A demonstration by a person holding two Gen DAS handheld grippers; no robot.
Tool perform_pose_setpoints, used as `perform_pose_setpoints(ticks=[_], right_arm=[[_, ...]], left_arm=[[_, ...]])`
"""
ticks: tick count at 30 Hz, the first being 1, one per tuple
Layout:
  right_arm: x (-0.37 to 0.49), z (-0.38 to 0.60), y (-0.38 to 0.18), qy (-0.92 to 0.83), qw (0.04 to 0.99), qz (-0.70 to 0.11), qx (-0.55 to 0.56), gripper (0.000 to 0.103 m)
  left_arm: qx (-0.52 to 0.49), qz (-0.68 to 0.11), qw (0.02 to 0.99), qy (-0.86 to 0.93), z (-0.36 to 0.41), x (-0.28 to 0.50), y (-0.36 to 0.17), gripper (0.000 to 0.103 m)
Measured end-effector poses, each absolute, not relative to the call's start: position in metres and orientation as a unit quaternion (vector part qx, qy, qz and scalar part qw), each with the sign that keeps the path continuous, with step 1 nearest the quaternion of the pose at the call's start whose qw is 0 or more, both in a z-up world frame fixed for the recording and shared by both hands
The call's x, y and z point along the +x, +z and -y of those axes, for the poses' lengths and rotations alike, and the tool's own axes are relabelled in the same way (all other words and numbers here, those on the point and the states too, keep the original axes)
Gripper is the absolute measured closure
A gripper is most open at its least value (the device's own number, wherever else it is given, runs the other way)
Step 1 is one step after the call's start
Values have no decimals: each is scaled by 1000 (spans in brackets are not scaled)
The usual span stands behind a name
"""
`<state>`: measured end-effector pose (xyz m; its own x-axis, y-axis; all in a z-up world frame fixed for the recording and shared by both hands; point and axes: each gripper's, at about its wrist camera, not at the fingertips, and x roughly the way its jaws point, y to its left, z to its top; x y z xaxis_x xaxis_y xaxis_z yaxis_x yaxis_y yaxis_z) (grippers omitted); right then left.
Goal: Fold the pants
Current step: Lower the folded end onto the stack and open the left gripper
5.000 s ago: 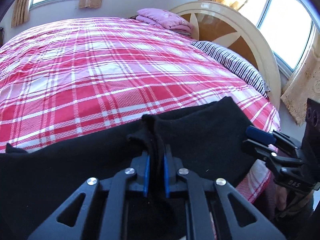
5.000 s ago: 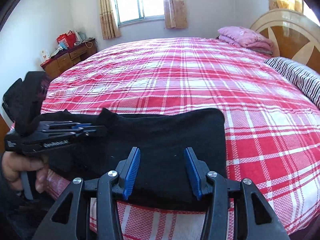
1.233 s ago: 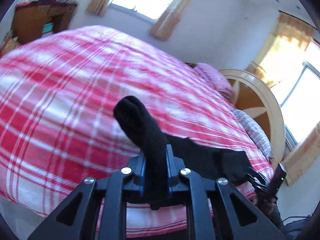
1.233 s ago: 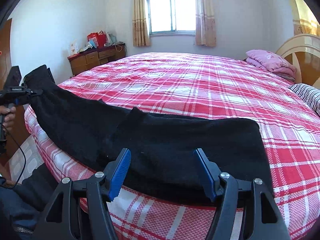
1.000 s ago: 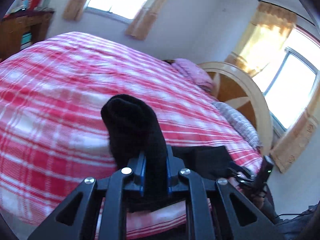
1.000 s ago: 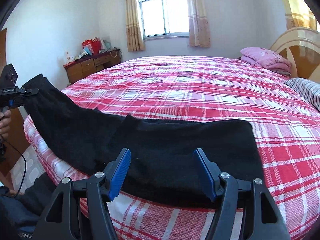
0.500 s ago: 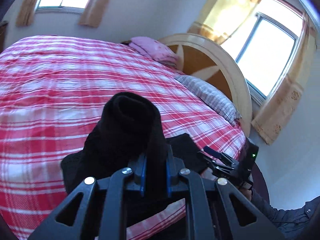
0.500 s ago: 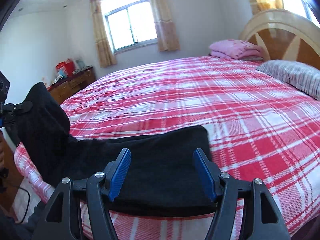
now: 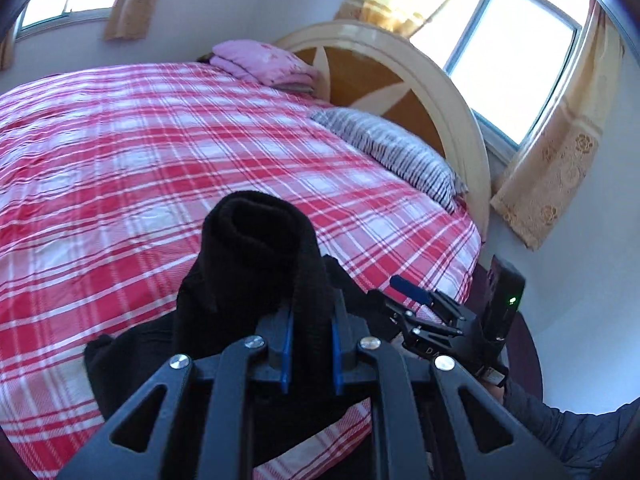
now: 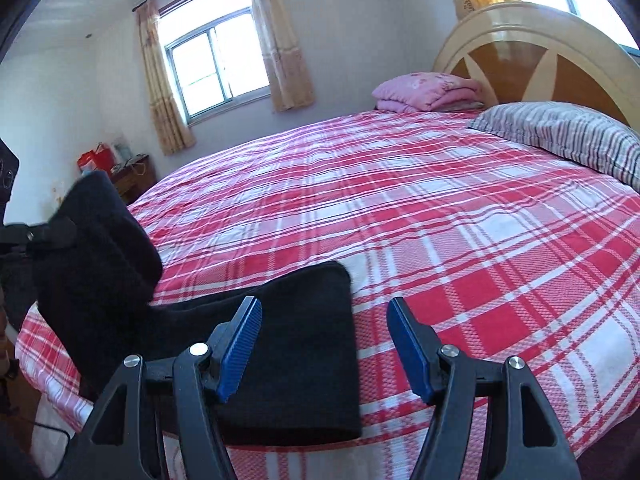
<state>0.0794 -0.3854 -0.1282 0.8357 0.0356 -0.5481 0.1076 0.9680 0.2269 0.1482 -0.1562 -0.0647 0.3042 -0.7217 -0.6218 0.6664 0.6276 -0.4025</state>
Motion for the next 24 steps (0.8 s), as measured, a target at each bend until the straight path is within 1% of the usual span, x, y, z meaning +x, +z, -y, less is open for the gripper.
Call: perform_pose_setpoints(ticks=[11,18,20,24], right_arm=[[83,414,-137,-42,940,-291,176,36],[84,426,-143,-54,934,-292,196,36],[84,429,-144,-58,933,-292,203,36],[84,433,-146,-61,931,-291,210,36]], left_arm=[[15,-449,782,-431,214,157,-108,88],[31,-459,775,-433,239,159,-120,88],[33,-458,771,-441,248,159,-120,90],[39,-457,765,-452,263,158,-121,91]])
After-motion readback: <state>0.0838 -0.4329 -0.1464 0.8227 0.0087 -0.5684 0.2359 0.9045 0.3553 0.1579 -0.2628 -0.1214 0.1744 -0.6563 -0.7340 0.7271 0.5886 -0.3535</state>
